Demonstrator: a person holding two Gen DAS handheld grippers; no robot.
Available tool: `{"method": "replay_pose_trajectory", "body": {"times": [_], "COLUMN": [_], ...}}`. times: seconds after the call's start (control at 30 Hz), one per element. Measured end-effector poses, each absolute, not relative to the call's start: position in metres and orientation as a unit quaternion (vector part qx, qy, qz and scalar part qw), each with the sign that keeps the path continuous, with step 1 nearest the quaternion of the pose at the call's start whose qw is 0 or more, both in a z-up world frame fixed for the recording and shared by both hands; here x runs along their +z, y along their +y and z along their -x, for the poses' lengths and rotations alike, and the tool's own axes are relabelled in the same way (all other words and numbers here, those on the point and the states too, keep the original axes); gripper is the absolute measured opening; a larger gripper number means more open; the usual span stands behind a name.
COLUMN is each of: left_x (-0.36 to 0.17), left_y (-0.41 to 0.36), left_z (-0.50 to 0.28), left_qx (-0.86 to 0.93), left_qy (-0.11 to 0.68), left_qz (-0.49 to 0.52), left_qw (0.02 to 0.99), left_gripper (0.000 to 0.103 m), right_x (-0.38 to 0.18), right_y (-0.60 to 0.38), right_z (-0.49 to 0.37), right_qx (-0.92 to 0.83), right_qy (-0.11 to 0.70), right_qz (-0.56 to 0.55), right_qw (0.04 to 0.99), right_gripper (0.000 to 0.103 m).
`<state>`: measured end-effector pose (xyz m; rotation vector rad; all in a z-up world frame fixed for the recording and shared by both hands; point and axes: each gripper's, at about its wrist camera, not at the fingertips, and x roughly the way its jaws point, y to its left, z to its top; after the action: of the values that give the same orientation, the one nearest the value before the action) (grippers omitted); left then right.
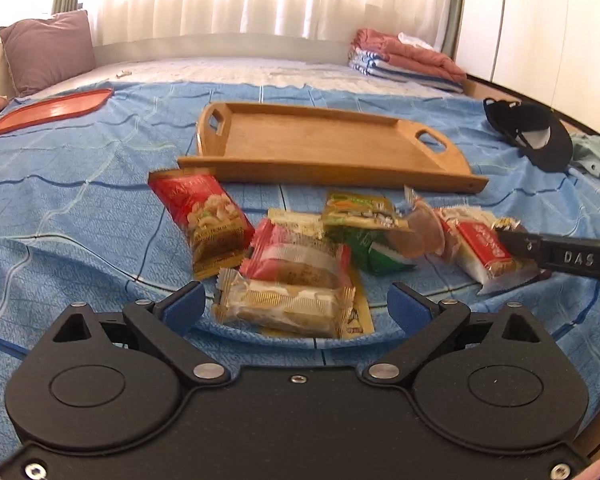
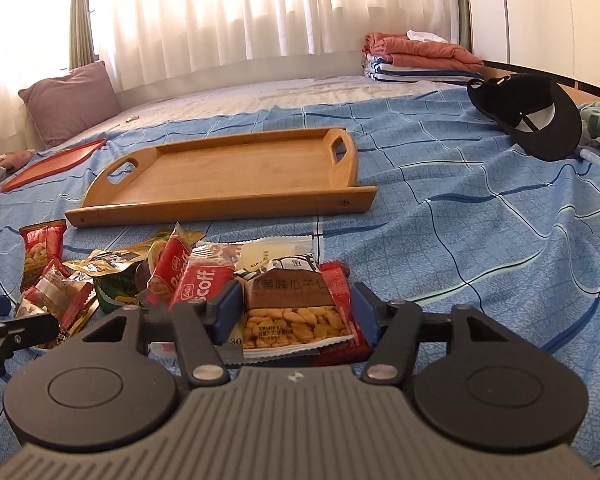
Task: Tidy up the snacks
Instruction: 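Grasp the peanut packet with the right tool while the left tool grasps a wrapped bar, then carry both snacks onto the wooden tray and open both tools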
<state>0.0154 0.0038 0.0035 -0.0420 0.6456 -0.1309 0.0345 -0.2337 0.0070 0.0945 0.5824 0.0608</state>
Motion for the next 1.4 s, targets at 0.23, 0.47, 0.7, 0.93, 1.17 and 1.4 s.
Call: {"method": "replay_pose_trajectory", "body": {"times": [0.23,0.47,0.7,0.93,1.17,1.4], "left_x": [0.002,0.007,0.001,-0.002,0.005,0.018], "left_y": [0.006,0.007,0.007,0.012,0.012,0.011], "left_z": [-0.013,-0.012,-0.016,-0.022,-0.012,0.006], "left_qx": [-0.063,-0.069,-0.064,-0.073,-0.066,-0.065], "left_qy": [0.319,0.318,0.321,0.325,0.318,0.299], "left_qz": [0.015,0.007,0.007,0.018,0.02,0.009], "left_qw": [0.946,0.945,0.945,0.943,0.946,0.952], "left_gripper": [0.07,0.06,0.084,0.066,0.052,0.051], "right_x": [0.013,0.019,0.021,0.022,0.023,0.022], "right_y": [-0.237,-0.232,-0.224,-0.219,-0.218,-0.212], "right_z": [-0.03,-0.022,-0.016,-0.014,-0.013,-0.007], "right_qx": [0.034,0.04,0.049,0.051,0.054,0.066], "right_qy": [0.29,0.283,0.28,0.279,0.28,0.284], "right_qz": [-0.057,-0.05,-0.041,-0.032,-0.033,-0.032], "right_qw": [0.955,0.957,0.958,0.958,0.958,0.956], "right_gripper": [0.051,0.05,0.05,0.05,0.05,0.05]}}
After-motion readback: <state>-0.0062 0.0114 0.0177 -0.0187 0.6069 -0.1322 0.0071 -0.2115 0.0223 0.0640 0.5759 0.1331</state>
